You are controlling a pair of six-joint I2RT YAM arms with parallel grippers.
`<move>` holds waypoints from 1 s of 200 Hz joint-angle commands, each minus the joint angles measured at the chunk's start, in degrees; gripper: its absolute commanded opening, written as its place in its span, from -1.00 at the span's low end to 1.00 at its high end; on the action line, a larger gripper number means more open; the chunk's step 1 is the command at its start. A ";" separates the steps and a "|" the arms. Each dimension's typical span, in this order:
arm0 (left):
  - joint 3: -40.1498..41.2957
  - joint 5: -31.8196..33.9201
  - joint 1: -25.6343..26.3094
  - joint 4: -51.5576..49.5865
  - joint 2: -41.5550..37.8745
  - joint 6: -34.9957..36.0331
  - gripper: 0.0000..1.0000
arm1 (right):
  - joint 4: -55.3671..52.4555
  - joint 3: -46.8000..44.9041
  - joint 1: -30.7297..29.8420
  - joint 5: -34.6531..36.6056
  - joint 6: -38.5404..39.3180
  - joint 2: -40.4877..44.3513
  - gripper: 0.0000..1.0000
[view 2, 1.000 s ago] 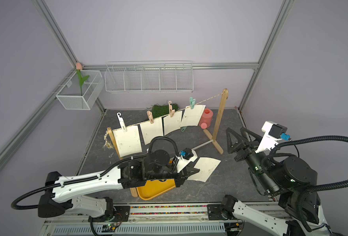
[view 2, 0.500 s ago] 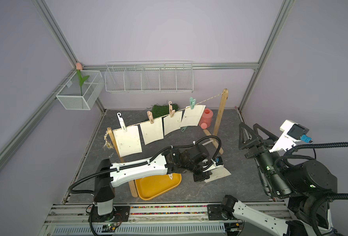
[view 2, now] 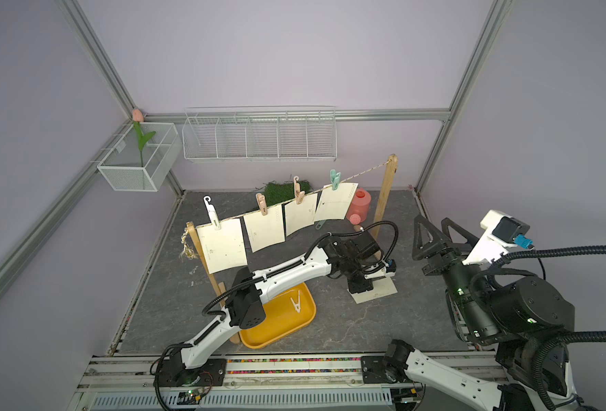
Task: Remove the postcards from the strings
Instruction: Place the postcard at the center of the board.
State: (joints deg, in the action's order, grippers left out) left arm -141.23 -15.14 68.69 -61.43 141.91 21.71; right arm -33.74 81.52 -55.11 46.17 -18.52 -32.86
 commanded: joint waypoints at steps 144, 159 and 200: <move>-1.29 -15.06 -2.16 -14.73 -0.11 4.48 -1.00 | -0.78 -3.53 0.27 2.93 2.37 2.15 0.59; 0.32 -15.99 -1.65 -18.07 -0.89 5.84 -1.00 | -0.68 -3.73 0.30 3.12 2.59 2.05 0.59; 0.76 -17.08 -0.98 -28.00 1.13 8.84 -1.00 | 0.04 -4.54 0.26 3.47 2.60 1.91 0.59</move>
State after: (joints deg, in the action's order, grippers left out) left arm -141.18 -29.19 67.31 -79.59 143.76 26.74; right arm -35.09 77.93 -55.11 48.42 -17.06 -30.96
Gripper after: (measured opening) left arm 0.047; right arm 0.798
